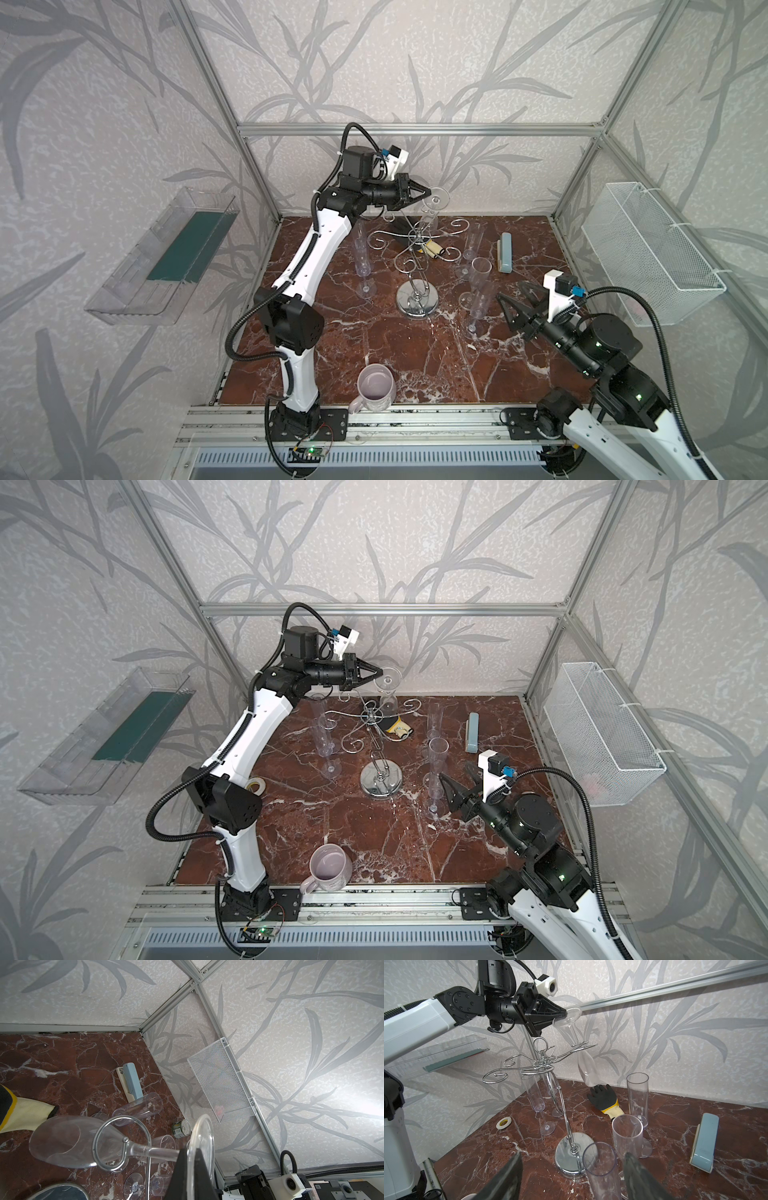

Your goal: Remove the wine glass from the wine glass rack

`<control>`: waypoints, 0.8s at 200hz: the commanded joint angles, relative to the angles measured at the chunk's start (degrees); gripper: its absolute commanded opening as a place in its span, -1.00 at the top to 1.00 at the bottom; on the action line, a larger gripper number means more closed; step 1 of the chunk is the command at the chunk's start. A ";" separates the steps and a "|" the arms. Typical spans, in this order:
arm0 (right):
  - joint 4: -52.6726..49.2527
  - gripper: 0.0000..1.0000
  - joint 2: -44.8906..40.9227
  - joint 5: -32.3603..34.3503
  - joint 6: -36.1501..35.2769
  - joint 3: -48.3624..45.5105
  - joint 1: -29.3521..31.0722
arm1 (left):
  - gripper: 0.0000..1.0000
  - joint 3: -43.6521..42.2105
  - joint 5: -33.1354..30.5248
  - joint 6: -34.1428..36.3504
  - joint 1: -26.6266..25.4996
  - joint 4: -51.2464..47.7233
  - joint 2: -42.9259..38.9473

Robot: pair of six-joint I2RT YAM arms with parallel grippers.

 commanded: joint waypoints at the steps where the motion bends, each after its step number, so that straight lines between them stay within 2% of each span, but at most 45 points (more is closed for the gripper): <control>1: 0.02 -0.49 -0.77 0.59 0.51 -0.32 -0.12 | 1.00 -0.83 -1.23 1.94 -0.04 -1.51 -4.23; 93: -0.99 -0.49 -2.47 0.72 1.29 -0.39 -0.15 | 1.00 -3.36 -4.44 3.28 2.51 -3.62 -6.64; 160: -1.81 -0.49 -2.92 1.07 1.22 0.29 -0.10 | 1.00 -1.89 -5.67 2.85 4.79 1.74 -5.70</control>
